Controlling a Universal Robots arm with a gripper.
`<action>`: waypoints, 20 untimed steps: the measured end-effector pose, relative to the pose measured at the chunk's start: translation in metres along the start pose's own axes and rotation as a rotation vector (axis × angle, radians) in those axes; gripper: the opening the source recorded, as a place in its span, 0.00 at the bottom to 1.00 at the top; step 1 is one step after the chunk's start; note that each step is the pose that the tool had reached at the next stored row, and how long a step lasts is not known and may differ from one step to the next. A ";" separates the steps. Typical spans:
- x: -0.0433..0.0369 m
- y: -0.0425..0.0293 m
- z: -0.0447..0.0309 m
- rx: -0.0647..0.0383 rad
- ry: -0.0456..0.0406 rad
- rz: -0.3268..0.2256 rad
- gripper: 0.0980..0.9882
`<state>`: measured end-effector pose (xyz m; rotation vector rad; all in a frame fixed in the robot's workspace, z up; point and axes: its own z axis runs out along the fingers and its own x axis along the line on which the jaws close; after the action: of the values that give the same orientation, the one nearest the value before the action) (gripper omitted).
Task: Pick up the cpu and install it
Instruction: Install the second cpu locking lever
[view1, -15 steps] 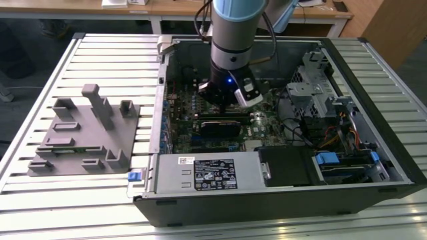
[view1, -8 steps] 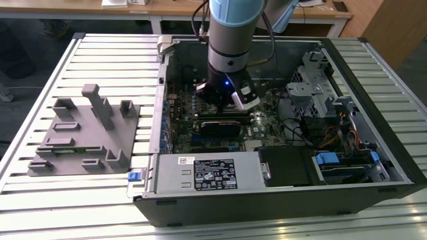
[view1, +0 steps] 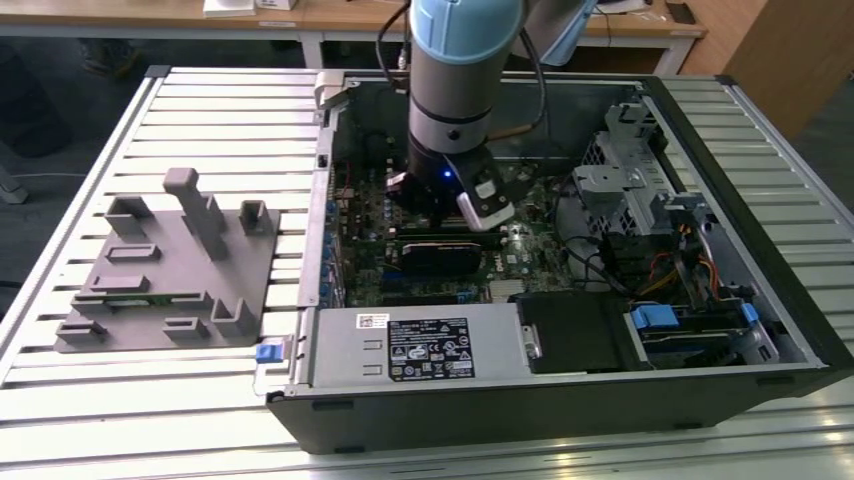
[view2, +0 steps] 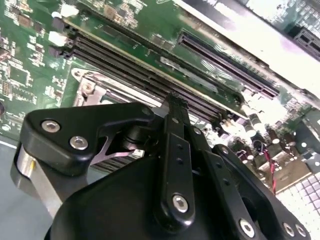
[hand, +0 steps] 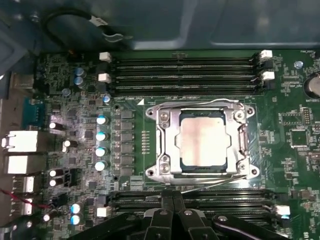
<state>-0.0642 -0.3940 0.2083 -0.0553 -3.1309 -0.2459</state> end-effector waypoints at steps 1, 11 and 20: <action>0.0015 -0.0002 0.0002 -0.002 0.0000 0.000 0.01; 0.0050 -0.0015 0.0080 -0.025 0.0008 0.000 0.01; 0.0098 -0.0023 0.0127 -0.046 0.0019 0.000 0.01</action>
<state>-0.0740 -0.3939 0.1955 -0.0551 -3.1233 -0.3176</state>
